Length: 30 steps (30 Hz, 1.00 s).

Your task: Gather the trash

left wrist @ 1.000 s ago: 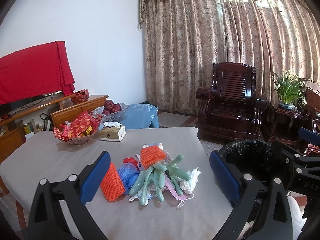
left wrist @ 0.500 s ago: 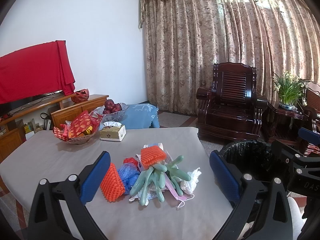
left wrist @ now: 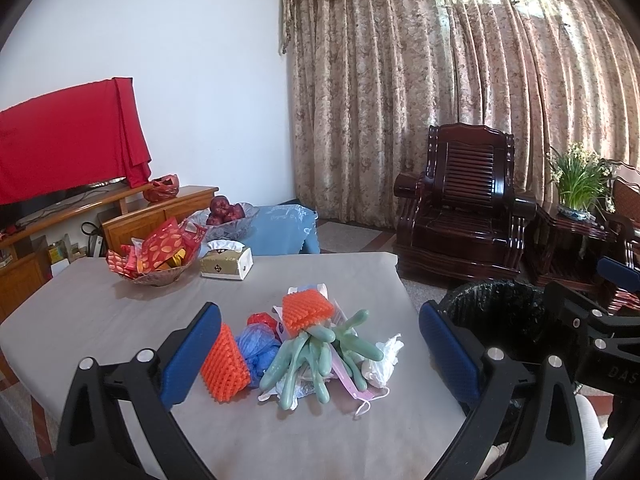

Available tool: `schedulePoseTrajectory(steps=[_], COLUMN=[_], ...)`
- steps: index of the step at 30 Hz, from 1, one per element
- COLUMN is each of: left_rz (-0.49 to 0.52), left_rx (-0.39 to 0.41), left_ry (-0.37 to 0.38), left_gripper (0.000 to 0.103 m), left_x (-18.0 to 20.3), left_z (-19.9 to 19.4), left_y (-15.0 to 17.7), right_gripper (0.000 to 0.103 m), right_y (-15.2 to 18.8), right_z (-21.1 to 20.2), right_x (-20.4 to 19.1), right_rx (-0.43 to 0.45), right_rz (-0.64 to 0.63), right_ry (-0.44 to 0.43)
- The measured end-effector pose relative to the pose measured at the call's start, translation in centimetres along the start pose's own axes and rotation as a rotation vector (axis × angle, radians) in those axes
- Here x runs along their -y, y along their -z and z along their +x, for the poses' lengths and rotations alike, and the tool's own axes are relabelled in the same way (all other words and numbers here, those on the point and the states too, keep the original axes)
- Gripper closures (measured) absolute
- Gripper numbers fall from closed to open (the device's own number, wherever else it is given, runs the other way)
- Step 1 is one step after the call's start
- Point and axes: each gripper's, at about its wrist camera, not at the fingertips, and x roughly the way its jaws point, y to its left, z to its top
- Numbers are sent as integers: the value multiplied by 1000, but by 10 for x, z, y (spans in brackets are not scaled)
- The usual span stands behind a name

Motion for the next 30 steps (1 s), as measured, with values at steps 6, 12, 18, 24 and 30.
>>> schedulePoseTrajectory(steps=[6,12,18,24,30], left_rz=[0,-4,-6,-15,-17], left_rx=[0,-4,-7,-21,-44], left_ry=[1,-2,-4,-10,-90], left_gripper=[6,6,6,6,6], left_x=[-1,-1,-2,-3,-26], left_z=[3,3,4,6,27], left_y=[3,3,5,5,7], right_gripper=[5,5,5,5,5], right_y=[0,1,2,6,7], right_z=[1,1,5,10,33], right_x=[-2,-2,-9,-13,-25], right_rx=[0,-2,-7,-12,-35], right_rz=[0,1,3,5,-20], right_ry=[0,0,-2,-14,-49])
